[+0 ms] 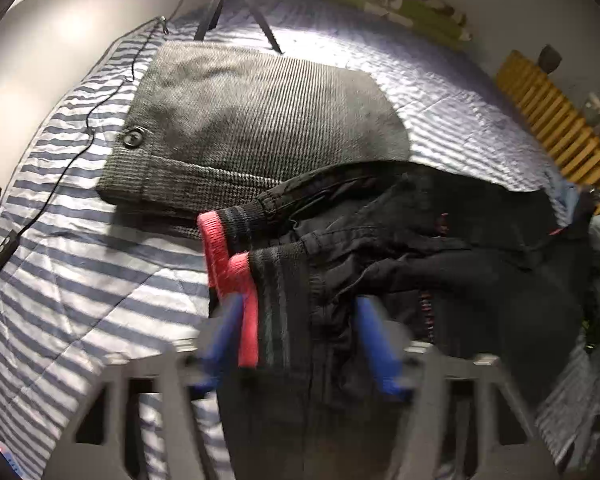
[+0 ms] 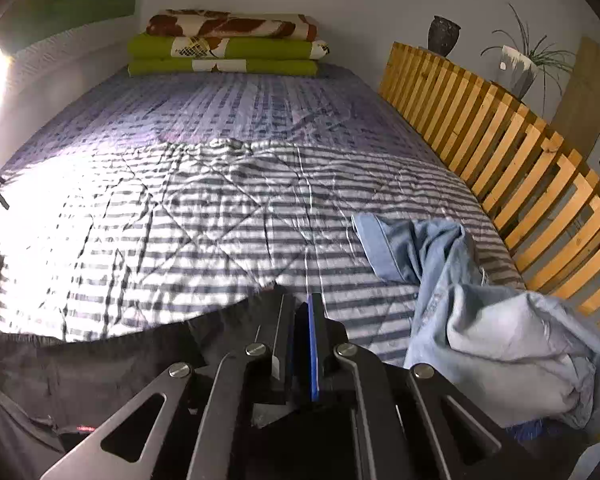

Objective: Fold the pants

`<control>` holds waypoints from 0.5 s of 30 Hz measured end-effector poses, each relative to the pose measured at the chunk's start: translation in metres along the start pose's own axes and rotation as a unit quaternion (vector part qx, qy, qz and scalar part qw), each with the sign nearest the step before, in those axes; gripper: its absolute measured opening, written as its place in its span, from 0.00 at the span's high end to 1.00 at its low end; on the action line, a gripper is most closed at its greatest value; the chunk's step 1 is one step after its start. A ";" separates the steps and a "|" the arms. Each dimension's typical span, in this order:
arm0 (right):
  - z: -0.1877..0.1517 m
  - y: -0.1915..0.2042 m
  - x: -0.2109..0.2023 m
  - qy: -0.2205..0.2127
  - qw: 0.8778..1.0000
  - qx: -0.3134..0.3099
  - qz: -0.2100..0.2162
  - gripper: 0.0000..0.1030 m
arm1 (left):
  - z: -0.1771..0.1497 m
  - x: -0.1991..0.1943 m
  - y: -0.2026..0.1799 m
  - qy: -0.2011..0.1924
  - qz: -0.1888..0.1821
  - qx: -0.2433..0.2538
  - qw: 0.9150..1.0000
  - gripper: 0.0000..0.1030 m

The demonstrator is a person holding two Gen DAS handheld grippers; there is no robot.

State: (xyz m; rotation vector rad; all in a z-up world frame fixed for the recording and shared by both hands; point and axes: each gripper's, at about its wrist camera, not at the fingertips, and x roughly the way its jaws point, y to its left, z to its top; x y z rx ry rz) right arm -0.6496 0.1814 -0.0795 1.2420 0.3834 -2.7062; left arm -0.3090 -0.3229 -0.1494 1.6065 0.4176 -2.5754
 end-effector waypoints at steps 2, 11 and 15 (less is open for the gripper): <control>0.003 0.004 0.003 0.000 1.000 -0.004 0.000 0.95 | 0.002 0.010 -0.004 0.004 0.005 -0.008 1.000 0.81; 0.024 -0.014 -0.013 -0.039 0.998 0.033 0.022 0.95 | -0.008 -0.043 -0.015 -0.089 0.073 0.018 0.993 0.95; 0.035 -0.021 0.009 -0.022 0.998 0.061 0.027 0.95 | 0.010 -0.028 -0.004 -0.084 0.091 -0.001 0.992 0.95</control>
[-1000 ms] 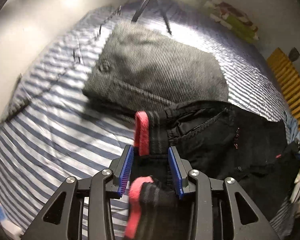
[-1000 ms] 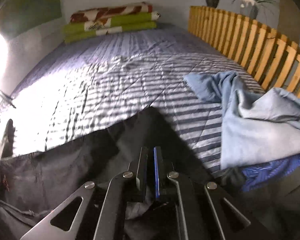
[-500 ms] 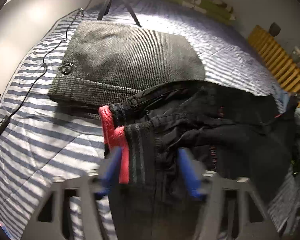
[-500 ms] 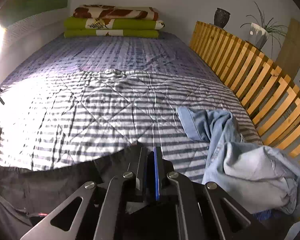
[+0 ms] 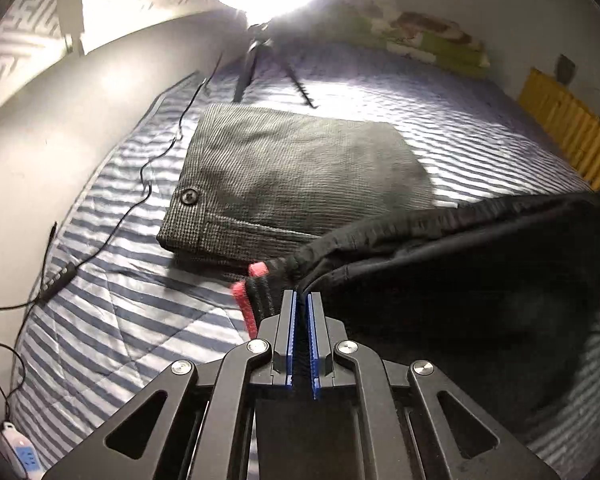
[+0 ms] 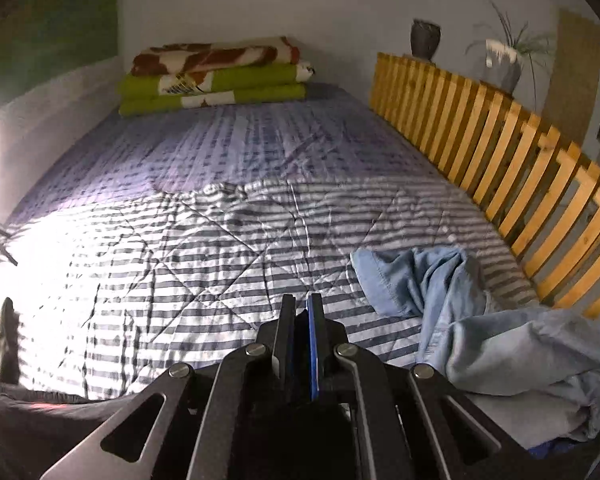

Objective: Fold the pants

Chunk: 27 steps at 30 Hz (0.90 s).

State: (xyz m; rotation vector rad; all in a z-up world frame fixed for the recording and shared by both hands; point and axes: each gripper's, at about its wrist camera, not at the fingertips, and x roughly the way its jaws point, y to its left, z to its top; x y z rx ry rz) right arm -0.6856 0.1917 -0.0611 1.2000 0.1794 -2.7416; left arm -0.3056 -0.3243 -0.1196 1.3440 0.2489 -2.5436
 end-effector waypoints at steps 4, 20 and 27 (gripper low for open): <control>-0.011 0.018 0.060 0.099 0.995 -0.026 0.003 0.77 | 0.004 0.040 -0.002 0.050 -0.015 -0.024 0.998 0.88; -0.060 0.005 -0.049 0.003 0.995 -0.090 -0.042 0.62 | -0.020 -0.050 -0.042 -0.019 -0.009 0.024 0.999 0.83; -0.102 0.029 -0.127 -0.042 0.991 -0.126 -0.011 0.62 | -0.040 -0.090 -0.075 -0.033 -0.029 0.046 0.998 0.83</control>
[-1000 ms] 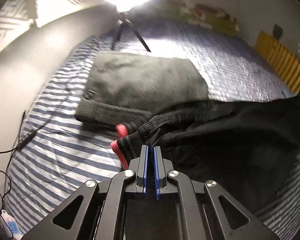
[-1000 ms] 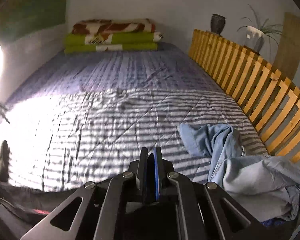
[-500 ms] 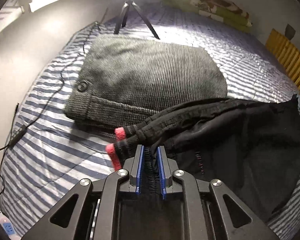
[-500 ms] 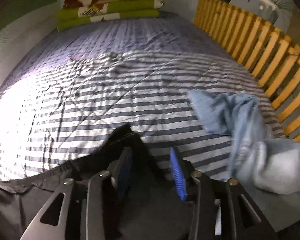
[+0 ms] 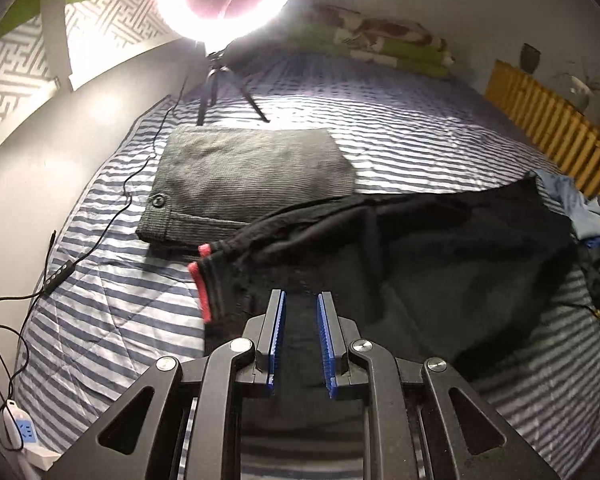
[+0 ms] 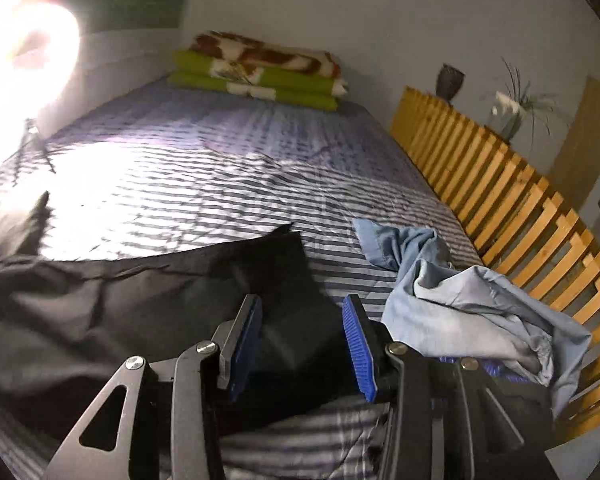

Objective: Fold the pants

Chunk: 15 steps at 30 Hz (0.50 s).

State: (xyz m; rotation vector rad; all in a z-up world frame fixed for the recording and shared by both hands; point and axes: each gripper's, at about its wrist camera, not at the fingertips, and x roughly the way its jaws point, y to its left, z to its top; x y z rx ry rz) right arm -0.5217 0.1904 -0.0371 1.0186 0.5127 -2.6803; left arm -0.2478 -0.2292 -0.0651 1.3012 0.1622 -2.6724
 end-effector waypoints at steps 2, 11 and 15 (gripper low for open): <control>-0.004 0.007 -0.015 -0.008 1.000 -0.008 0.010 0.62 | -0.004 -0.006 -0.009 -0.003 -0.003 0.005 1.000 0.83; -0.018 0.023 -0.047 -0.025 0.999 -0.027 0.037 0.62 | -0.009 -0.008 -0.036 0.003 -0.025 0.022 0.999 0.83; -0.025 0.000 -0.036 0.001 0.997 0.019 0.076 0.62 | -0.019 0.004 -0.053 0.017 -0.034 0.043 0.998 0.83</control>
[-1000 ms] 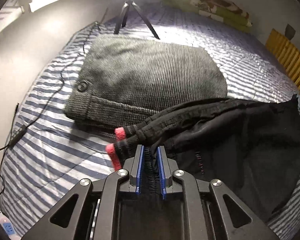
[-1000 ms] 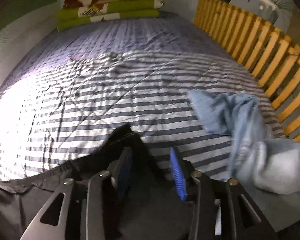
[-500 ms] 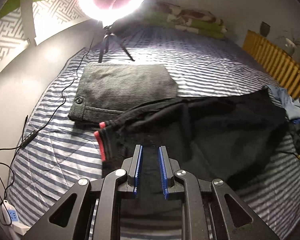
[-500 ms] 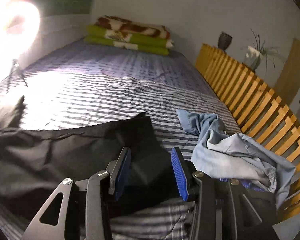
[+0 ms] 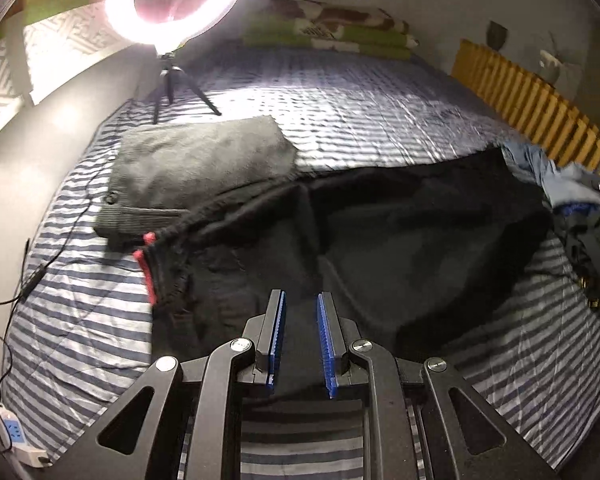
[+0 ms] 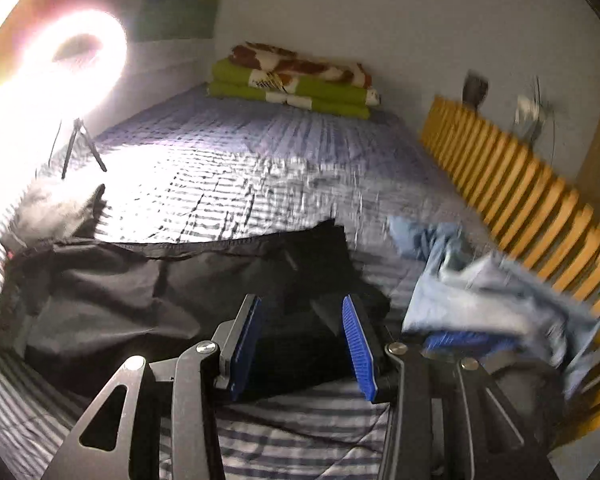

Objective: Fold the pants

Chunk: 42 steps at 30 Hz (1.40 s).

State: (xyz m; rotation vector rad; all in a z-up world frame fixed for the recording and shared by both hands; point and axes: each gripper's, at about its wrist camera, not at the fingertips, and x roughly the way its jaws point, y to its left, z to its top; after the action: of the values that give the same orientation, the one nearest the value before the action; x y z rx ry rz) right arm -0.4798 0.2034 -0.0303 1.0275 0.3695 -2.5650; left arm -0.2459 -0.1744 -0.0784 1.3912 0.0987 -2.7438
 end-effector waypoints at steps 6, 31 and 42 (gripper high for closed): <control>-0.035 -0.057 0.032 0.042 0.992 0.105 0.049 0.59 | -0.020 0.027 -0.031 0.009 -0.026 0.038 0.999 0.78; 0.001 -0.057 0.128 0.055 0.978 0.172 0.103 1.00 | 0.001 0.076 -0.082 0.007 -0.127 0.070 0.989 0.59; 0.025 -0.072 0.105 0.066 0.981 0.161 0.089 0.56 | -0.005 0.037 -0.065 -0.015 -0.161 0.063 0.985 0.58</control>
State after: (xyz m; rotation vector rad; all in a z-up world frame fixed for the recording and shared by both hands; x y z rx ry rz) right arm -0.5960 0.2358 -0.0788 1.2828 -0.1095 -2.4502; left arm -0.2687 -0.1100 -0.1092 1.4819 0.1656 -3.0798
